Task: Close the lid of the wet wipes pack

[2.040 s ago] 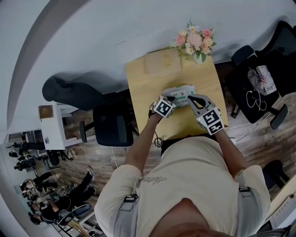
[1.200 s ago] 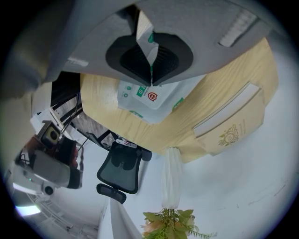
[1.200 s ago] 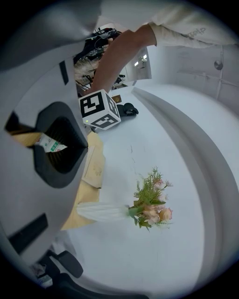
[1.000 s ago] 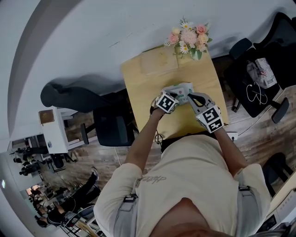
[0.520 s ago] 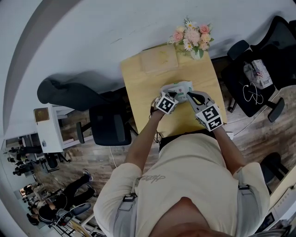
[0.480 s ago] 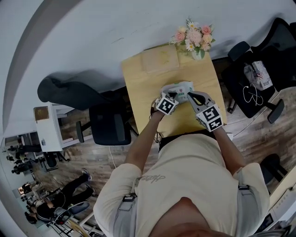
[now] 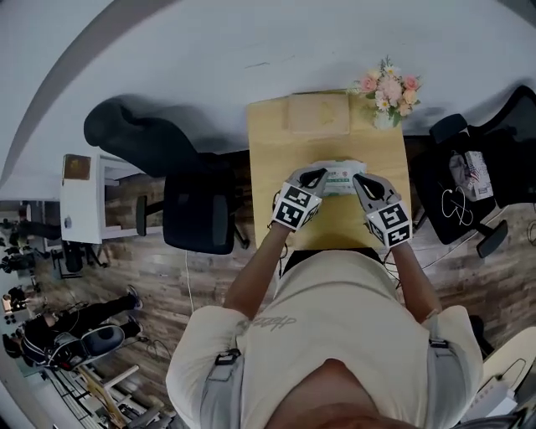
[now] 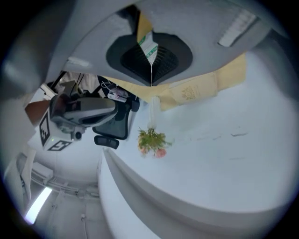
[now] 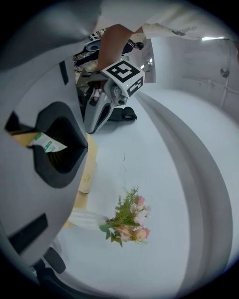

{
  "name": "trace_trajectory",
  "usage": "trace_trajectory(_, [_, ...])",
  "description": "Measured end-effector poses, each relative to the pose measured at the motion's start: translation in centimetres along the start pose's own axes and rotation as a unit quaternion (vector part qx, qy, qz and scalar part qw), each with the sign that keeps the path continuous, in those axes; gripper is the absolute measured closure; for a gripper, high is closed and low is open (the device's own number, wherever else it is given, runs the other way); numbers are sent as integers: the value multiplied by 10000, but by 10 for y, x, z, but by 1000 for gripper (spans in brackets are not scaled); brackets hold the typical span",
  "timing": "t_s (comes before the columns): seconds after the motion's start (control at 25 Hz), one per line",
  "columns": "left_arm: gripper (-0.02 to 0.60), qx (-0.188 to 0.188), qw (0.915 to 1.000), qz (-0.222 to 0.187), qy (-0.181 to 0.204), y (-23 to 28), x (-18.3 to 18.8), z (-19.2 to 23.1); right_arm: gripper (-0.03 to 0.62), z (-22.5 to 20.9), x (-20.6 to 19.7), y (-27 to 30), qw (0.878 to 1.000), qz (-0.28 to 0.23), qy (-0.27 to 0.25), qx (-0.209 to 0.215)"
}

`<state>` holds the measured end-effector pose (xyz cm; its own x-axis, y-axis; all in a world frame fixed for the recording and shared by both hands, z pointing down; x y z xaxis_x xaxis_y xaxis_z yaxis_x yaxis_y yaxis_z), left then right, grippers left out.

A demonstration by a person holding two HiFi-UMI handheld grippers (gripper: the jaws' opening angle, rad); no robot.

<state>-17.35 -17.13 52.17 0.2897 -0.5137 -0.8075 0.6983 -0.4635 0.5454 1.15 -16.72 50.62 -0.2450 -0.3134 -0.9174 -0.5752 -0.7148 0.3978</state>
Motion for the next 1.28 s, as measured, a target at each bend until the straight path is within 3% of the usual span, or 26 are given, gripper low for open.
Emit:
trace_trajectory(0.2, [565,304,9971,-686,-102,-50,15,-6,592,15,29,-3,9988,-490,-40,-29])
trace_trajectory(0.48, [565,465,9931,-1079,-35,-87,25,-6,592,34,56,-2,9968,-798,-20,19])
trace_trajectory(0.72, [565,677,9855,-1546,146,-114,42,-4,591,40,90,-16,9906,-1353,-23,-181])
trace_trajectory(1.08, [565,1144,9700,-2084,500,-146,77,-1,592,36,127,-34,9851,-1696,-209,-187])
trace_trajectory(1.28, [565,1538,9563,-2375,734,-162,95,0,592,29,145,-42,9819,-1855,-317,-203])
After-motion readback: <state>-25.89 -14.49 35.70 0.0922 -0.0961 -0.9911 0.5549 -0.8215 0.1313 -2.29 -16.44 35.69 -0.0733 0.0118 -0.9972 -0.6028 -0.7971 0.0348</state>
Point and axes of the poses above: the fingertips, and each gripper's own axes: y forward along the fingers, z to its left, x out of its top, the point moved 9 cm from there along -y, backward along the fingers, and after that the axes turned 13 degrees about -x, right-handed, at the moved point
